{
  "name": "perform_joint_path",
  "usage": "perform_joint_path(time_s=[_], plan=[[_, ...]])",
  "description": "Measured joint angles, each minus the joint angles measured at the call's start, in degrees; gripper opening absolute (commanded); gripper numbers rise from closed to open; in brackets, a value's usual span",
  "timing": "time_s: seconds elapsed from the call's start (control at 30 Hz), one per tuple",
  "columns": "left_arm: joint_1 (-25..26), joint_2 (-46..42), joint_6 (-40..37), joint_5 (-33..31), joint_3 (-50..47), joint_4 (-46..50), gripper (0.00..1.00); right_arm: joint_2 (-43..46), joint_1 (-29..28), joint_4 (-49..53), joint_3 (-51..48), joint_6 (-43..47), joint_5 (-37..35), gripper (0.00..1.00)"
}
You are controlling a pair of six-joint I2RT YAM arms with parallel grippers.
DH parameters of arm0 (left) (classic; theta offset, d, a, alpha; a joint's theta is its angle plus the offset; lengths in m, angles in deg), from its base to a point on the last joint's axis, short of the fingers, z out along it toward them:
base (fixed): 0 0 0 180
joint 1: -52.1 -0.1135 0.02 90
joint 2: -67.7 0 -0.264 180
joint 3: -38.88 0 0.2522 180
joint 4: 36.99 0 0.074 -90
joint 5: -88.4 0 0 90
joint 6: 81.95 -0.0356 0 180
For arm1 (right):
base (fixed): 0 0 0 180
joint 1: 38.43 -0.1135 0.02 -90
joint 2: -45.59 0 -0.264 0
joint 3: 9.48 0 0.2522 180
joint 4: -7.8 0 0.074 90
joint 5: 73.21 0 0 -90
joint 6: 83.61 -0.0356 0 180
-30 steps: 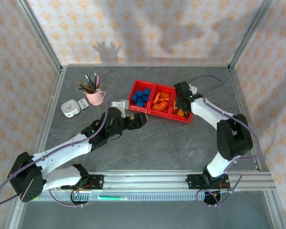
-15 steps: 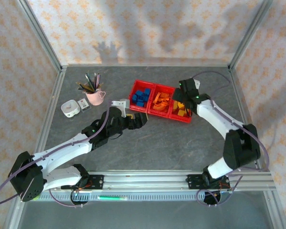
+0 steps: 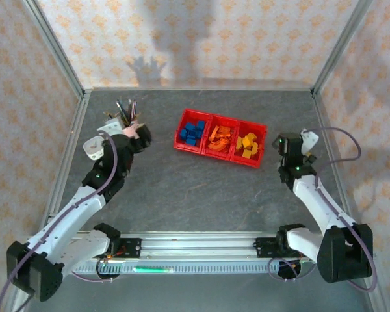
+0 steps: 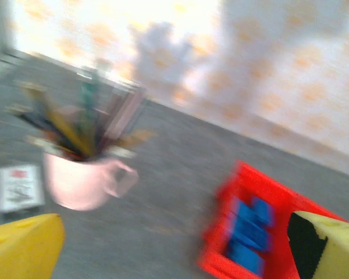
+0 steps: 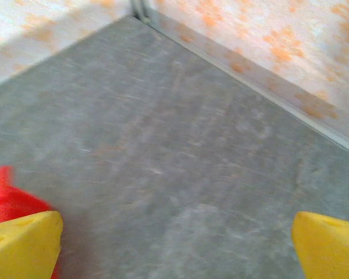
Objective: Sort the legos into containers by color
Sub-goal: Reset both arms
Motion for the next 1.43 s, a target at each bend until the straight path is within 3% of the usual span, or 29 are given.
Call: perform_joint_path(time_s=[0.17, 0.5, 0.73, 0.93, 1.43], plan=[[-7.65, 5.53, -6.99, -2.51, -11.56, -15.61, 0.99, -5.38, 1.68, -15.19, -6.97, 3.43, -0.37, 1.0], [-8.98, 25.66, -20.33, 6.27, -22.49, -52.57, 0.99, -19.74, 2.56, -47.45, -11.89, 13.68, 12.2, 1.0], [-10.8, 32.24, -23.34, 12.31, -25.38, -68.74, 1.0, -24.15, 2.78, -63.25, -17.27, 17.38, 19.37, 1.0], [-14.16, 32.74, -22.88, 15.74, -24.92, -69.81, 1.0, -24.85, 2.67, -66.9, -17.27, 18.47, 20.55, 1.0], [-14.19, 32.74, -22.38, 17.27, -24.92, -70.62, 1.0, -24.87, 2.49, -67.54, -17.14, 19.52, 21.62, 1.0]])
